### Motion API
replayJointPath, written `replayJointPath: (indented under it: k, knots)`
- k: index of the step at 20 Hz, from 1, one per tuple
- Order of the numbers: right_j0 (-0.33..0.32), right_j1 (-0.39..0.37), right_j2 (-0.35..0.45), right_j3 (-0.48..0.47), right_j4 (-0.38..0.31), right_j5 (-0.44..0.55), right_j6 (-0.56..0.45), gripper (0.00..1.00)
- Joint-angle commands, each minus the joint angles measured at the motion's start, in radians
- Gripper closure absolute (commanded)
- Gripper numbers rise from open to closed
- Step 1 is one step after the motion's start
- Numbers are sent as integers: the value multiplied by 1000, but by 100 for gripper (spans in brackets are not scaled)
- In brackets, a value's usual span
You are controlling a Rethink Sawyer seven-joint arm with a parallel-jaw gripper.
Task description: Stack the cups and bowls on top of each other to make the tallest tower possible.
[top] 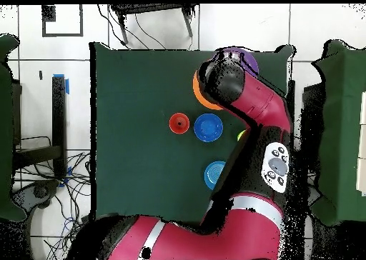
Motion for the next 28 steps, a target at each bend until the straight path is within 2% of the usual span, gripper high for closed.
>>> replayJointPath:
  k: [1,11,22,28]
  knots:
    - [-16,58,143,116,-86,-73,-30,0]
    - [-39,71,168,130,-99,-106,-52,0]
    - [-47,34,220,244,-95,-148,-22,0]
    - [-47,34,237,261,-95,-164,-7,0]
